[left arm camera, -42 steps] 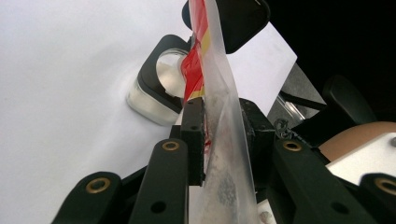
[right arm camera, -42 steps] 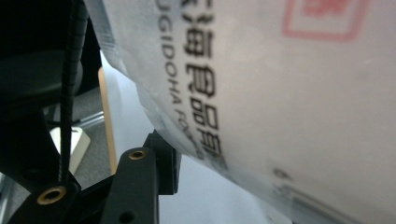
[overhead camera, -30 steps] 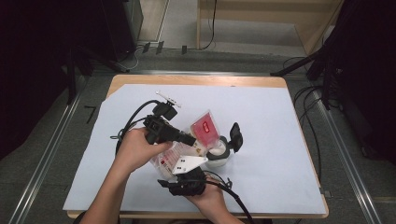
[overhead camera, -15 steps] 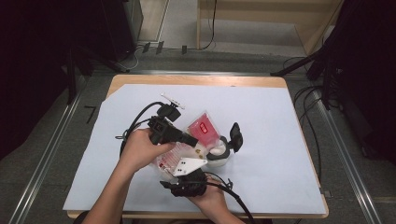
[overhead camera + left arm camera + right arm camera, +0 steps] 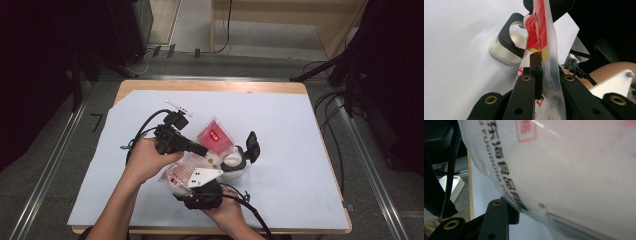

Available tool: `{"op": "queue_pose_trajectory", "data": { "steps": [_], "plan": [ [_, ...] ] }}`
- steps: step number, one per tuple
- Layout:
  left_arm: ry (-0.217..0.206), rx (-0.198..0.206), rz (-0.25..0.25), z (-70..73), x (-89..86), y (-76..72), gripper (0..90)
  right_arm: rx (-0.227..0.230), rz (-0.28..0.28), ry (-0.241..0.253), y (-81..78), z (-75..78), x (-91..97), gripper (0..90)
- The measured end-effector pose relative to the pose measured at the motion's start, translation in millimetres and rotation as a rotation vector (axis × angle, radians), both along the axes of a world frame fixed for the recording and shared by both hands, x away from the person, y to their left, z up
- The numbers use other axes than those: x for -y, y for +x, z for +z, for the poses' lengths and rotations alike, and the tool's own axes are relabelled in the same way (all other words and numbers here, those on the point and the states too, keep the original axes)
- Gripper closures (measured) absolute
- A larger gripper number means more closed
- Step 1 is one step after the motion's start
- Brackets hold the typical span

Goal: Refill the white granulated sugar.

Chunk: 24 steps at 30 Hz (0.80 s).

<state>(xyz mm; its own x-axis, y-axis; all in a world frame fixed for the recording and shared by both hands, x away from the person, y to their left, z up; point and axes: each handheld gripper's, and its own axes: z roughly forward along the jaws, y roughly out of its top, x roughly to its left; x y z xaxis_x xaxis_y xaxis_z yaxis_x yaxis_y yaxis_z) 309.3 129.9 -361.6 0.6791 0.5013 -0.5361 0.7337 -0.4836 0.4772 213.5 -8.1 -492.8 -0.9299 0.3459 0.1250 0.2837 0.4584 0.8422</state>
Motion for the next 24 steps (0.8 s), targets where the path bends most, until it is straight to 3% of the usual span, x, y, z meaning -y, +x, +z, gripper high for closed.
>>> {"op": "queue_pose_trajectory", "data": {
  "steps": [6, 9, 15, 16, 24],
  "plan": [
    [-0.035, 0.009, -0.014, 4.6, -9.5, 0.8, 88.2, -0.012, -0.007, 0.024, 2.3, 3.2, 3.5, 57.6],
    [-0.063, 0.027, -0.041, 10.3, -15.2, -1.6, 88.0, 0.003, -0.016, 0.027, 3.5, 5.2, 4.9, 56.7],
    [-0.073, 0.063, -0.065, 18.1, -17.8, -6.0, 88.4, 0.012, -0.032, 0.029, 5.7, 7.9, 8.3, 55.3],
    [-0.077, 0.077, -0.087, 21.1, -18.7, -8.1, 88.5, 0.025, -0.041, 0.024, 6.9, 8.5, 9.7, 55.1],
    [-0.092, 0.1, -0.056, 27.4, -25.2, -9.5, 89.4, 0.03, -0.057, 0.025, 7.9, 11.1, 14.5, 51.5]
  ]
}}
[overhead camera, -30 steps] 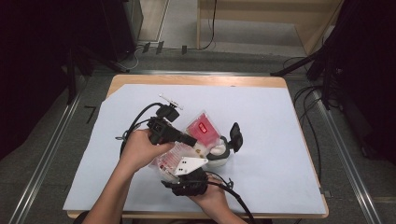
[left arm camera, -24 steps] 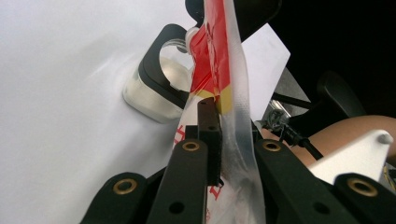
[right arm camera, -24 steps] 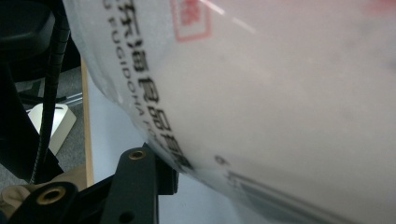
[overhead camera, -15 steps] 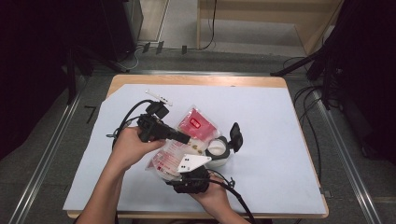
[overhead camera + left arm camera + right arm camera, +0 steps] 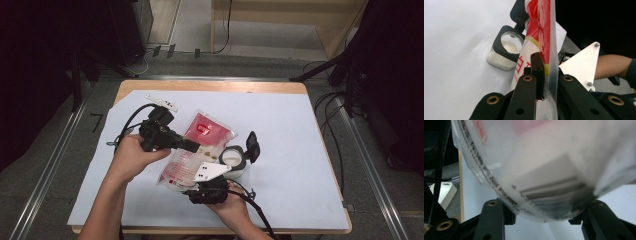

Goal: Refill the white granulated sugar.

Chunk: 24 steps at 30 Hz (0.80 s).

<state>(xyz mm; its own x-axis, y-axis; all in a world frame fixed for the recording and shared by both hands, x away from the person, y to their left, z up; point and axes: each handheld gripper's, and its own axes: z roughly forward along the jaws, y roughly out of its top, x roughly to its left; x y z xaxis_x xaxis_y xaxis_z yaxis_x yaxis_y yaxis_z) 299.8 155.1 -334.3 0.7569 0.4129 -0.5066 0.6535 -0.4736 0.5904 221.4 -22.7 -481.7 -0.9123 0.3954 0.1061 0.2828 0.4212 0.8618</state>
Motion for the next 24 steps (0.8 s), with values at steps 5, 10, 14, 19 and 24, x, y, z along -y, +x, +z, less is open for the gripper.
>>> {"op": "queue_pose_trajectory", "data": {
  "steps": [5, 10, 14, 19, 24],
  "plan": [
    [-0.027, -0.009, 0.044, 5.1, -7.0, 0.2, 89.6, -0.025, -0.015, -0.024, 2.2, 0.5, 2.8, 46.8],
    [-0.044, 0.02, 0.091, 8.4, -17.5, 1.8, 89.5, -0.05, -0.012, -0.03, 3.9, 0.7, 6.5, 47.3],
    [-0.05, 0.029, 0.106, 8.0, -21.6, 4.2, 89.5, -0.061, -0.004, -0.017, 5.5, 2.9, 9.6, 48.2],
    [-0.037, 0.056, 0.126, 4.9, -25.3, 9.8, 89.5, -0.125, 0.002, -0.02, 7.1, 6.4, 14.3, 48.7],
    [-0.006, 0.087, 0.158, 1.5, -27.7, 15.6, 89.5, -0.141, 0.03, -0.027, 3.1, 11.1, 22.2, 48.9]
  ]
}}
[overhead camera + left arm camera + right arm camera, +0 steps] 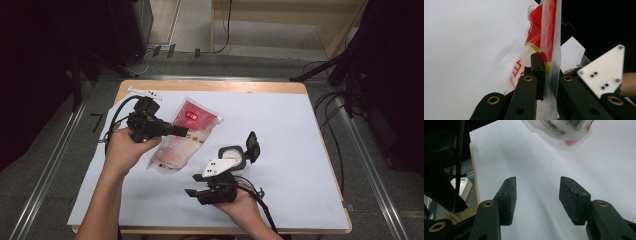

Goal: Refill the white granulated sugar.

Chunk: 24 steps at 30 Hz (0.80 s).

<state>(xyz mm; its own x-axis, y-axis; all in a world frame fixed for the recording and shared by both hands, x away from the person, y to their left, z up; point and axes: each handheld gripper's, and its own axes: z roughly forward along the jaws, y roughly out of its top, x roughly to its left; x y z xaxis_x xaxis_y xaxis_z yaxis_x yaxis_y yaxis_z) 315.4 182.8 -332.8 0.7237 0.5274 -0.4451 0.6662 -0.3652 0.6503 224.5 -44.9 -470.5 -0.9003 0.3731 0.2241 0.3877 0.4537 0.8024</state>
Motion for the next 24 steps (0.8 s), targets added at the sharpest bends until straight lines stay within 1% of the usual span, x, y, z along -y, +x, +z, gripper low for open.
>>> {"op": "queue_pose_trajectory", "data": {
  "steps": [1, 2, 4, 5, 6, 7, 9, 10, 11, 12, 13, 14, 15, 16, 17, 18, 19, 20, 21, 22, 24],
  "plan": [
    [0.003, 0.005, 0.008, -0.7, -0.8, 1.7, 89.5, 0.0, 0.0, 0.0, 0.0, 0.0, 0.0, 48.9],
    [-0.007, 0.002, 0.012, -1.8, -1.8, 3.8, 89.6, 0.001, 0.004, 0.004, -0.4, 1.1, 1.7, 48.8],
    [-0.01, 0.01, 0.025, -5.9, -4.3, 10.2, 89.6, 0.006, 0.014, 0.02, -0.5, 3.9, 6.9, 48.6],
    [-0.01, 0.01, 0.025, -5.9, -4.3, 10.2, 89.6, 0.006, 0.014, 0.02, -0.5, 3.9, 6.9, 48.6],
    [0.006, 0.023, 0.035, -8.9, -4.9, 15.0, 89.7, 0.008, 0.028, 0.02, -1.0, 5.2, 10.6, 48.5],
    [0.006, 0.023, 0.035, -8.9, -4.9, 15.0, 89.6, 0.008, 0.028, 0.02, -1.0, 5.2, 10.6, 48.5],
    [0.011, 0.017, 0.044, -12.7, -4.6, 20.0, 89.6, 0.018, 0.032, 0.013, -2.4, 6.7, 14.9, 48.5],
    [0.012, 0.012, 0.053, -16.6, -5.2, 25.9, 89.6, 0.02, 0.038, 0.014, -3.1, 7.6, 19.1, 48.6],
    [0.012, 0.012, 0.053, -16.6, -5.2, 25.9, 89.6, 0.02, 0.038, 0.014, -3.1, 7.6, 19.1, 48.6],
    [0.004, 0.002, 0.062, -20.1, -6.7, 31.8, 89.6, 0.014, 0.038, 0.012, -3.9, 8.2, 24.2, 48.4],
    [0.004, 0.002, 0.062, -20.1, -6.7, 31.8, 89.6, 0.014, 0.038, 0.012, -3.9, 8.2, 24.2, 48.4],
    [-0.011, -0.009, 0.073, -24.2, -8.3, 38.7, 89.6, 0.018, 0.036, 0.011, -4.2, 7.9, 30.7, 48.4],
    [-0.011, -0.009, 0.073, -24.2, -8.3, 38.7, 89.6, 0.018, 0.036, 0.011, -4.2, 7.9, 30.7, 48.4],
    [-0.028, -0.012, 0.081, -28.6, -8.9, 45.3, 89.6, 0.01, 0.022, 0.016, -4.3, 7.2, 37.8, 48.5],
    [-0.028, -0.012, 0.081, -28.6, -8.9, 45.3, 89.6, 0.011, 0.016, 0.015, -4.5, 6.7, 40.6, 48.4],
    [-0.032, -0.008, 0.085, -33.3, -7.7, 51.1, 89.6, 0.018, 0.013, 0.007, -4.1, 6.4, 43.3, 48.6],
    [-0.032, -0.008, 0.085, -33.3, -7.7, 51.1, 89.6, 0.018, 0.013, 0.007, -4.1, 6.4, 43.3, 48.6],
    [-0.026, 0.0, 0.084, -38.1, -5.6, 57.1, 89.6, 0.017, -0.005, 0.007, -2.4, 5.8, 46.8, 48.7],
    [-0.026, 0.0, 0.084, -38.1, -5.6, 57.1, 89.6, 0.011, -0.008, 0.012, -1.5, 5.5, 47.5, 48.7],
    [-0.028, 0.002, 0.085, -42.5, -4.0, 62.6, 89.5, 0.008, -0.008, 0.018, -0.9, 5.3, 47.6, 48.7],
    [-0.046, 0.005, 0.098, -46.7, -4.2, 68.1, 89.5, 0.01, -0.004, 0.016, -1.0, 4.5, 46.3, 48.7]
  ]
}}
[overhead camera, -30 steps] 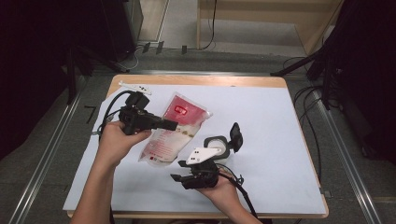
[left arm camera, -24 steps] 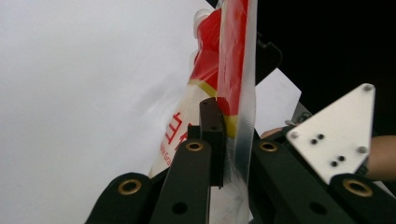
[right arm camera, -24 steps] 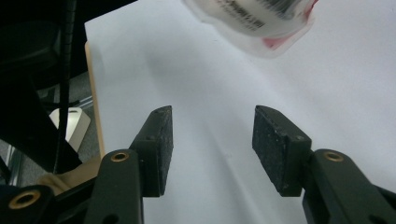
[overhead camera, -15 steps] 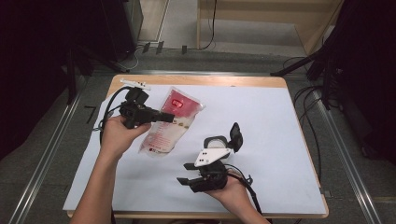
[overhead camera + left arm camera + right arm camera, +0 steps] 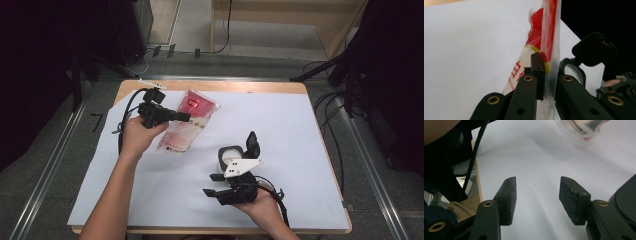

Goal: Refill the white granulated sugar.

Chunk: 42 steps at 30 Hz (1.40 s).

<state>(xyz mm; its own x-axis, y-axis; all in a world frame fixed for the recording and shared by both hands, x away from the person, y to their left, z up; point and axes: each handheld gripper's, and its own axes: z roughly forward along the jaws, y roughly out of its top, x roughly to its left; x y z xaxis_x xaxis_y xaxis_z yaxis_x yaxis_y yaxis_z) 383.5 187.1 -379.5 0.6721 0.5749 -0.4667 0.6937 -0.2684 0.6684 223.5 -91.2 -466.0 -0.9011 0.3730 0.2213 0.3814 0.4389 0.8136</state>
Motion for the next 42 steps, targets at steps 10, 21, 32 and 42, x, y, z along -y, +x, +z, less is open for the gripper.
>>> {"op": "queue_pose_trajectory", "data": {
  "steps": [10, 21, 32, 42],
  "plan": [
    [0.003, 0.017, 0.018, -17.8, -4.2, 8.7, 89.4, 0.0, 0.011, -0.022, -0.2, -5.3, -3.5, 48.8],
    [-0.033, 0.012, 0.018, -20.6, -18.4, 1.3, 88.0, -0.017, -0.008, 0.0, 4.6, -3.2, 1.8, 48.8],
    [-0.05, 0.006, -0.009, -21.0, -29.7, -13.1, 84.5, -0.018, -0.032, -0.003, 6.0, -0.1, 8.1, 49.6],
    [-0.038, 0.023, -0.013, -21.1, -42.8, -24.9, 81.8, -0.009, -0.018, -0.013, 4.1, 0.5, 6.7, 49.8]
  ]
}}
